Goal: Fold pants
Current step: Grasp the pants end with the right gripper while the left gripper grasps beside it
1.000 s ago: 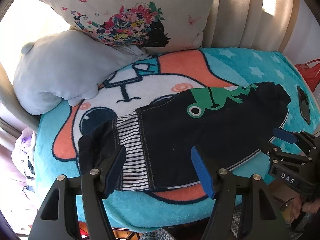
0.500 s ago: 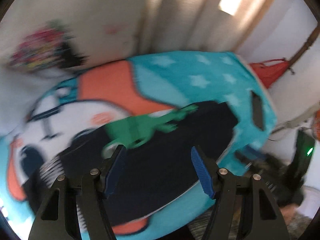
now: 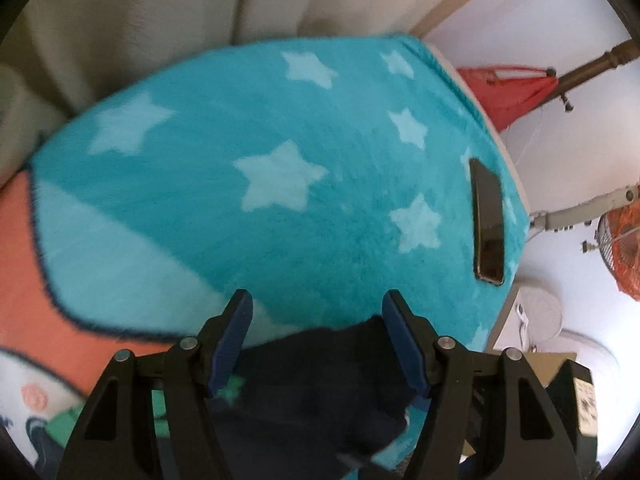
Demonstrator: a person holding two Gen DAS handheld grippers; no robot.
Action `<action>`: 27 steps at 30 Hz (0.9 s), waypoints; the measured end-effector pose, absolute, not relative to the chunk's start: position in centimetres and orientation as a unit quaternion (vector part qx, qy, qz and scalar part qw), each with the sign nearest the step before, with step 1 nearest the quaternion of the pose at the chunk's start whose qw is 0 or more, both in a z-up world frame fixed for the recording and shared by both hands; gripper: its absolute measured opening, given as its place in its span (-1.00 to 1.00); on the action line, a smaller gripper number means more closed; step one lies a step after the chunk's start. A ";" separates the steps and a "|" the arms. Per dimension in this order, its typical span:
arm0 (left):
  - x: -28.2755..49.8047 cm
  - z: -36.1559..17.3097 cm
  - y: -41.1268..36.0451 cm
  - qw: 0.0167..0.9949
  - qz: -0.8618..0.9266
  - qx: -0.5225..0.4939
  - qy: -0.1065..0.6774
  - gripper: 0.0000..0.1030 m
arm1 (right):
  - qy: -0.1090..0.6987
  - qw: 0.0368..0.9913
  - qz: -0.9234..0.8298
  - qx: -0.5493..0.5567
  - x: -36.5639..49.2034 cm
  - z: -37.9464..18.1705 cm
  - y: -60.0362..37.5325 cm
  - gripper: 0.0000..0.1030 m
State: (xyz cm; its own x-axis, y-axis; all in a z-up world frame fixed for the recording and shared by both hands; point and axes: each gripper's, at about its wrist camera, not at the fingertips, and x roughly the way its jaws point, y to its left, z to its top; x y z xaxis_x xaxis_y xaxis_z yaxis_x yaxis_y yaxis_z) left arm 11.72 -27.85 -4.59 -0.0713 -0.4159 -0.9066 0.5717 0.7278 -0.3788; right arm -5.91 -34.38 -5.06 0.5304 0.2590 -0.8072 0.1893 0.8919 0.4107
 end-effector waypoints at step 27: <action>8.0 -0.5 -9.4 0.729 -0.334 -0.110 0.588 -0.83 | 0.461 0.873 0.135 0.085 -3.9 1.6 -21.8 -0.63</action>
State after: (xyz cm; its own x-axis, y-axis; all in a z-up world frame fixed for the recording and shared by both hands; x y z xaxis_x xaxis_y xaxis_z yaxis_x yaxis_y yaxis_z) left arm 8.04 -9.38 -0.45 0.0863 -0.6157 -0.7832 0.3564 0.7532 -0.5528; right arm -3.93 -21.82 1.60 0.5389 0.3145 -0.7815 -0.1571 0.9489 0.2735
